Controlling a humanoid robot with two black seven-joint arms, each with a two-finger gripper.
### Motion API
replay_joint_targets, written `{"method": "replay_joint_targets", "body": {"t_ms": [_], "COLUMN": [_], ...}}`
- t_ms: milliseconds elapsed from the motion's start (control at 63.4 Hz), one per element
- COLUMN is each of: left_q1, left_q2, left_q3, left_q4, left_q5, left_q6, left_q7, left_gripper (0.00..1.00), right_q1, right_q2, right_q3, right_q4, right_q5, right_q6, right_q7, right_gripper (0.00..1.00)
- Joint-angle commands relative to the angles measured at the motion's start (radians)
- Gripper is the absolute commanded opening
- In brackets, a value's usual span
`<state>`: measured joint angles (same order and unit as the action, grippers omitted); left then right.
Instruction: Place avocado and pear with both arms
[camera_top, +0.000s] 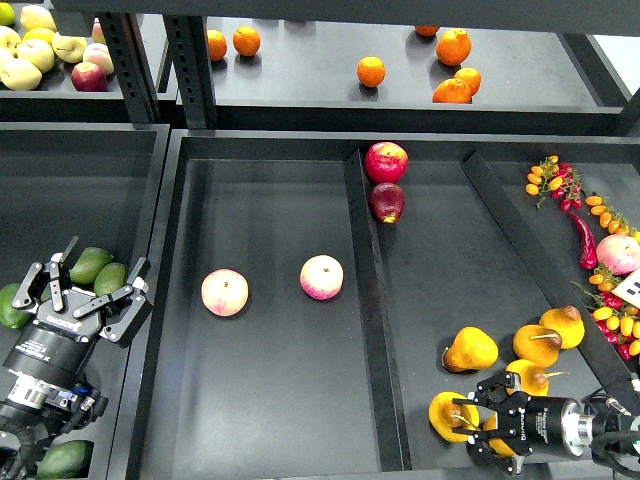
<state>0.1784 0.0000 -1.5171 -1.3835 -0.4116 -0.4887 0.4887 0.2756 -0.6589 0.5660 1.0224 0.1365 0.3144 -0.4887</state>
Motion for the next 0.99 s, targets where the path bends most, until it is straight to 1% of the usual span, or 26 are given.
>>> {"method": "replay_joint_targets", "body": {"t_ms": [0, 79, 236, 426, 536, 615, 678, 804, 977], "left_q1": [0.0, 0.0, 0.0, 0.001, 0.001, 0.0, 0.0, 0.001, 0.001], "left_q2": [0.0, 0.0, 0.0, 0.0, 0.0, 0.0, 0.0, 0.0, 0.0], "left_q3": [0.002, 0.002, 0.002, 0.006, 0.008, 0.008, 0.008, 0.011, 0.021], "left_q4": [0.0, 0.0, 0.0, 0.0, 0.0, 0.0, 0.0, 0.0, 0.0], "left_q5": [-0.001, -0.001, -0.001, 0.0, 0.0, 0.0, 0.0, 0.002, 0.005], "left_q6": [0.0, 0.0, 0.0, 0.0, 0.0, 0.0, 0.0, 0.0, 0.0], "left_q7": [0.0, 0.0, 0.0, 0.0, 0.0, 0.0, 0.0, 0.0, 0.0], "left_gripper": [0.99, 0.99, 0.99, 0.99, 0.99, 0.99, 0.99, 0.99, 0.99], "right_q1": [0.0, 0.0, 0.01, 0.01, 0.01, 0.016, 0.028, 0.085, 0.142], "right_q2": [-0.005, -0.014, -0.041, -0.088, -0.114, -0.13, -0.13, -0.088, 0.031], "right_q3": [0.0, 0.002, 0.006, 0.057, 0.084, 0.12, 0.147, 0.232, 0.347], "right_q4": [0.005, 0.008, 0.027, 0.062, 0.077, 0.085, 0.085, 0.051, -0.062], "right_q5": [0.0, 0.0, 0.003, 0.005, 0.005, 0.005, 0.005, 0.002, 0.002], "right_q6": [0.0, 0.0, -0.001, -0.003, -0.003, -0.003, -0.003, -0.021, -0.023], "right_q7": [0.0, 0.0, 0.0, 0.0, 0.0, 0.0, 0.0, 0.0, 0.0], "right_gripper": [0.57, 0.61, 0.65, 0.67, 0.7, 0.74, 0.74, 0.75, 0.76]}}
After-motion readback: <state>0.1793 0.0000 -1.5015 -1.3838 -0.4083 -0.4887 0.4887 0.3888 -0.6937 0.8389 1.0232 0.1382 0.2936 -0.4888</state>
